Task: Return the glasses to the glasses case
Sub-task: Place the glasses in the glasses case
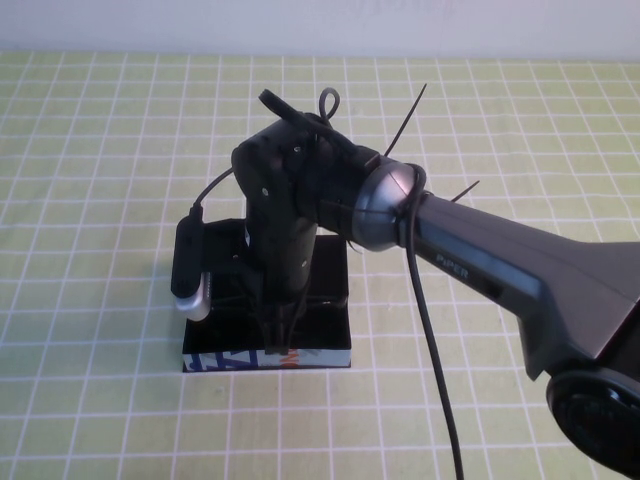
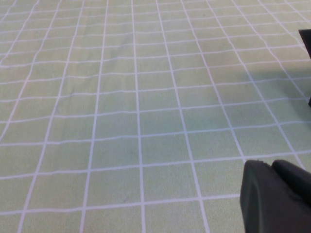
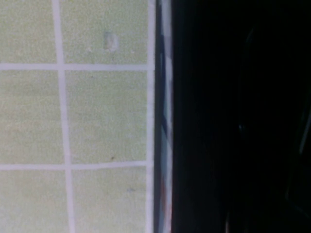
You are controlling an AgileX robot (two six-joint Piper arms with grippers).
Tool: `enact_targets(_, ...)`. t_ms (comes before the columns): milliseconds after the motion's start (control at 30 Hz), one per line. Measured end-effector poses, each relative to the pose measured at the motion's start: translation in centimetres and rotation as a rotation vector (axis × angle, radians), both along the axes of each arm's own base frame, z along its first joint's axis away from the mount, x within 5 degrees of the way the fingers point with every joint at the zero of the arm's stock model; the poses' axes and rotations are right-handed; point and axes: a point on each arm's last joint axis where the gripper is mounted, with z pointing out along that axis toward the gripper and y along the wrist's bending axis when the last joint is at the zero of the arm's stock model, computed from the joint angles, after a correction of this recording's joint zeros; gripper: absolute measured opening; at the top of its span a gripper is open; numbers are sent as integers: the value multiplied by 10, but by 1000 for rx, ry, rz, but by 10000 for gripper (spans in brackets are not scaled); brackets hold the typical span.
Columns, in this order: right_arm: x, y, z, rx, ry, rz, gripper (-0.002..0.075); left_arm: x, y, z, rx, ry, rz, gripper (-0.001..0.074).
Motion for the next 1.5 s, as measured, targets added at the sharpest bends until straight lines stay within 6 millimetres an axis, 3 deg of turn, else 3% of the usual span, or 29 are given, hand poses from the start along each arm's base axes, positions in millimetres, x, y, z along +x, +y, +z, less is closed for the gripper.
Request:
enact_targets(400, 1, 2, -8, -8, 13, -1, 62, 0, 0, 0, 0, 0, 0, -2)
enact_targets(1500, 0, 2, -6, 7, 26, -49, 60, 0, 0, 0, 0, 0, 0, -2)
